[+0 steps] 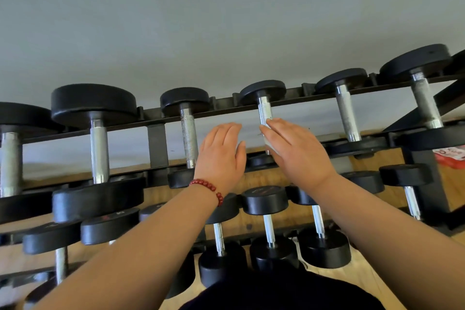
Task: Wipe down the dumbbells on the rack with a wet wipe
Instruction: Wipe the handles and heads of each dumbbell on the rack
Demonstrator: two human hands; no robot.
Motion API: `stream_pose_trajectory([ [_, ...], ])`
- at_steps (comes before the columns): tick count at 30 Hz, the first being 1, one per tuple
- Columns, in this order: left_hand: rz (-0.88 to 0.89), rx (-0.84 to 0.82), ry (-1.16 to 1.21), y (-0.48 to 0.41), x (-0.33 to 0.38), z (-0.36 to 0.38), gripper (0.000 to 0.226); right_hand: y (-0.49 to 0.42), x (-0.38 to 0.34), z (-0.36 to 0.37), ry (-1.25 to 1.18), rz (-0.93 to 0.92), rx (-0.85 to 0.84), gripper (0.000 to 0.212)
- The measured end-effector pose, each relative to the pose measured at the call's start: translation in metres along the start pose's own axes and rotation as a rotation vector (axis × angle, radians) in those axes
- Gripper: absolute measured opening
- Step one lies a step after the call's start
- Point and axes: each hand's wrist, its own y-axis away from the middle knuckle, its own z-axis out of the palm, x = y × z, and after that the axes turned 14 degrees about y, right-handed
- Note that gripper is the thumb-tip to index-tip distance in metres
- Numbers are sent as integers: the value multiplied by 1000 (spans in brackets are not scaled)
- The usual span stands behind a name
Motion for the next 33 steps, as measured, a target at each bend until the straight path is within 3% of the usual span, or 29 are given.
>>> stream_pose_trajectory([
  [13,-301,139,34,-23,44,57,40,-23,75,42,-249,-207,-50,60],
  [20,-641,274,445,-33,60,79,40,-58,79,75,-388,-289,57,37],
  [23,-652,253,459,-38,57,88,42,-64,78,86,-383,-304,23,36],
  [28,-631,298,507,-39,45,97,39,-46,86,95,-366,-504,-137,63],
  [31,-623,286,519,-38,42,98,39,-59,97,99,-315,-607,-96,65],
  [33,-637,267,528,-38,40,98,40,-71,99,102,-282,-533,-45,65],
])
